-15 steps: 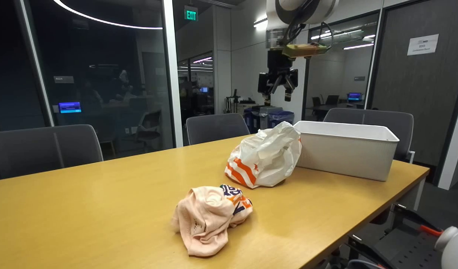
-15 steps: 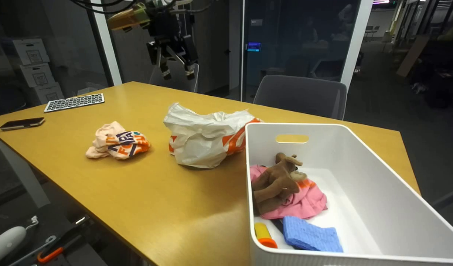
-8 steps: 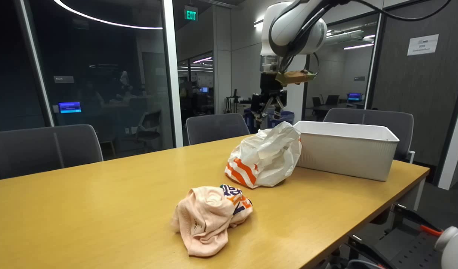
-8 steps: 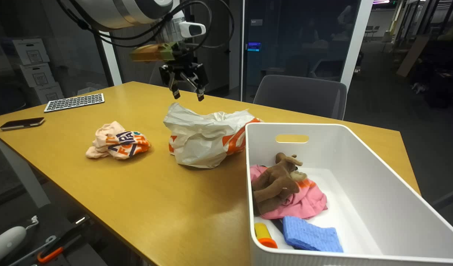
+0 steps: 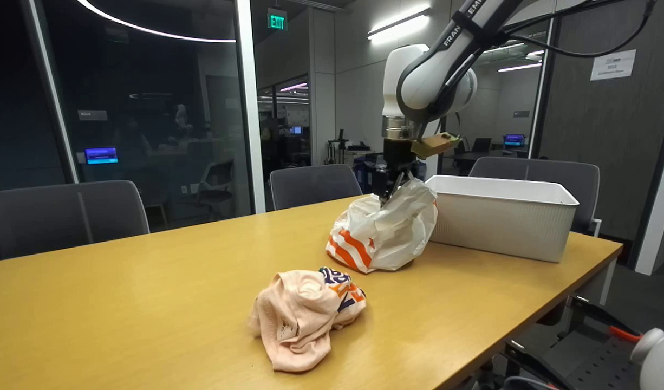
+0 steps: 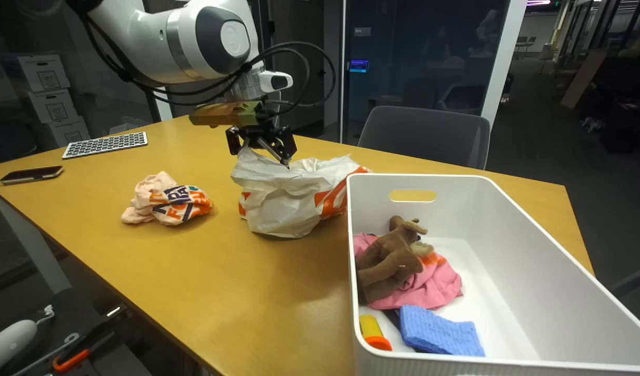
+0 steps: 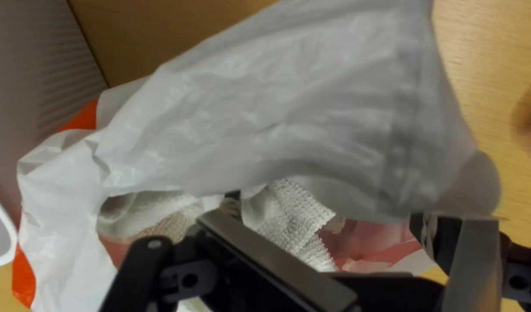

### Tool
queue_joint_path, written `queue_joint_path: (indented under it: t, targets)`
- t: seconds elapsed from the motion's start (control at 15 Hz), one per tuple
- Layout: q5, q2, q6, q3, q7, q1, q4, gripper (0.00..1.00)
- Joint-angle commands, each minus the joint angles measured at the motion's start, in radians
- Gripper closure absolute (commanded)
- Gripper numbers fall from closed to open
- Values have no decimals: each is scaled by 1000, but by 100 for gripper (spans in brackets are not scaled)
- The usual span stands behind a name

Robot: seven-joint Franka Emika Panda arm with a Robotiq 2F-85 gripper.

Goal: Pick up the cloth in the bag and put it the box and pick up the cloth on the table and put it in the bag

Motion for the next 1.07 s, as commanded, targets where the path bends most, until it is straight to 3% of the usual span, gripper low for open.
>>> queue_joint_path:
  t: [0.0, 0.53, 0.73, 0.8, 1.0]
  targets:
    - [-149, 58, 96, -53, 43, 31, 17, 0]
    - [-372, 125, 168, -169, 131, 59, 69, 0]
    - [-384, 154, 172, -176, 138, 58, 82, 0]
    - [-372, 161, 179, -174, 134, 58, 85, 22]
    - [-357, 161, 197, -170, 123, 66, 87, 44]
